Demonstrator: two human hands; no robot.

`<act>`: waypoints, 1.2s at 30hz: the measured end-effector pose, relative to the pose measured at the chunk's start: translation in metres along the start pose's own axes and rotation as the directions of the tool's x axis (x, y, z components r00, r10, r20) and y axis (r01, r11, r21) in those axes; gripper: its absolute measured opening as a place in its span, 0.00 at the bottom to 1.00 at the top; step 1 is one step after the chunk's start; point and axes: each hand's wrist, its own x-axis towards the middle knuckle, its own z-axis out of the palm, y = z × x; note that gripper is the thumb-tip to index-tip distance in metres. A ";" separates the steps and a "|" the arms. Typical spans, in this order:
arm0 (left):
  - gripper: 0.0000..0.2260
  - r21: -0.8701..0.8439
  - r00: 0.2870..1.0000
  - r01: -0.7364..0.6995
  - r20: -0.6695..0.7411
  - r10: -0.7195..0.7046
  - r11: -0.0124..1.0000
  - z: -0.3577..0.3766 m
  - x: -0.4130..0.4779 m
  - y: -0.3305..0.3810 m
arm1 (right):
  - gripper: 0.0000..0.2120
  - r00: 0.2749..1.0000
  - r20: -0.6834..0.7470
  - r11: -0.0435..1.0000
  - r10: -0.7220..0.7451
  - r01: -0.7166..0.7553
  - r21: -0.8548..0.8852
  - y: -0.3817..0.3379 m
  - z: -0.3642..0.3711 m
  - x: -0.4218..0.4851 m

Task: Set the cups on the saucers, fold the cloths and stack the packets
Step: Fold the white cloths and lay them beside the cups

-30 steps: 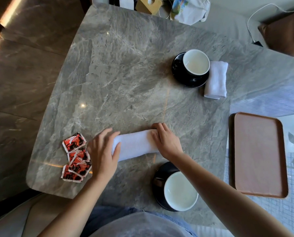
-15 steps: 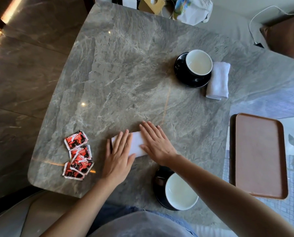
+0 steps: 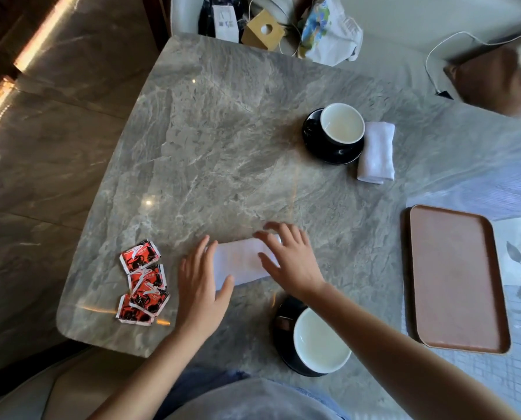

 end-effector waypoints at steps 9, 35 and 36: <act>0.08 -0.656 0.758 0.575 0.201 -0.621 0.489 0.001 -0.002 0.014 | 0.20 0.951 0.289 0.993 0.112 -0.114 -0.010 -0.001 0.011 -0.009; 0.17 -0.708 0.763 0.643 0.553 -0.335 0.294 -0.020 0.054 0.051 | 0.27 0.986 0.001 0.946 0.168 -0.162 0.279 0.028 -0.046 -0.016; 0.18 -0.688 0.765 0.645 0.585 -0.272 0.334 -0.027 0.058 0.059 | 0.30 0.987 0.011 0.934 0.160 -0.155 0.321 0.034 -0.057 -0.016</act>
